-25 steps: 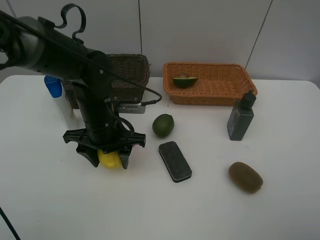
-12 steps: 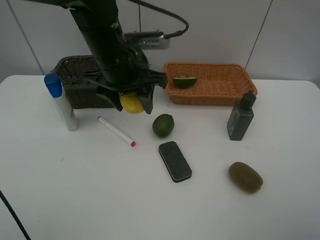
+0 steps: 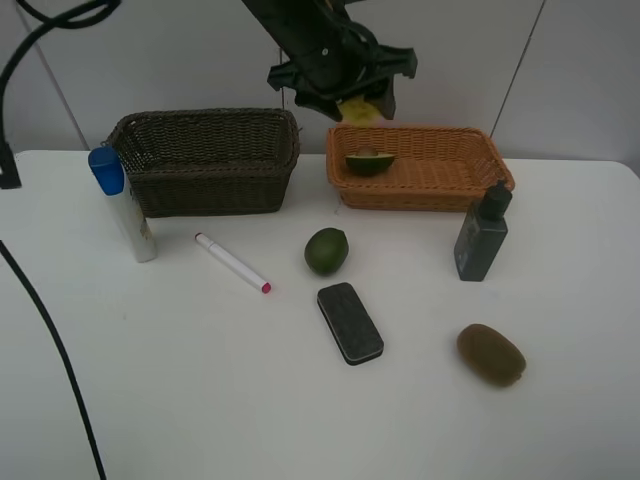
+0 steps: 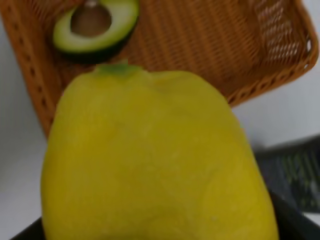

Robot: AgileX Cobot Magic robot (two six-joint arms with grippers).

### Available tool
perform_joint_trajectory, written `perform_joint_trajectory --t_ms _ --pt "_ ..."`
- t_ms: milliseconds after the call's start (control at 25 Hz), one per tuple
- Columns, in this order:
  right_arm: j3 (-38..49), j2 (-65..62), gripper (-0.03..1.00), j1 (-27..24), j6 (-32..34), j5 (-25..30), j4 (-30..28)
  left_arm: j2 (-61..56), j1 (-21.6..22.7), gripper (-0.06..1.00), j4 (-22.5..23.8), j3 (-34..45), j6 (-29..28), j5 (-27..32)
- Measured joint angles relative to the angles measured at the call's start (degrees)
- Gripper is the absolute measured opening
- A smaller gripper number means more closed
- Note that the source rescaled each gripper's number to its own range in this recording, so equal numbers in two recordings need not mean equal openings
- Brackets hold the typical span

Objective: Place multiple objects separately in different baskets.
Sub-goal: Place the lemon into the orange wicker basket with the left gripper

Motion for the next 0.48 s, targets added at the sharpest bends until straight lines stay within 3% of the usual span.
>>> perform_joint_trajectory --t_ms 320,480 --pt "0.0 0.0 1.0 0.0 0.0 0.0 0.0 14.03 0.0 0.73 -3.44 -9.06 3.84 -19.5" --pt "0.0 0.0 1.0 0.0 0.0 0.0 0.0 18.89 0.0 0.78 -3.53 -10.72 4.07 -23.2"
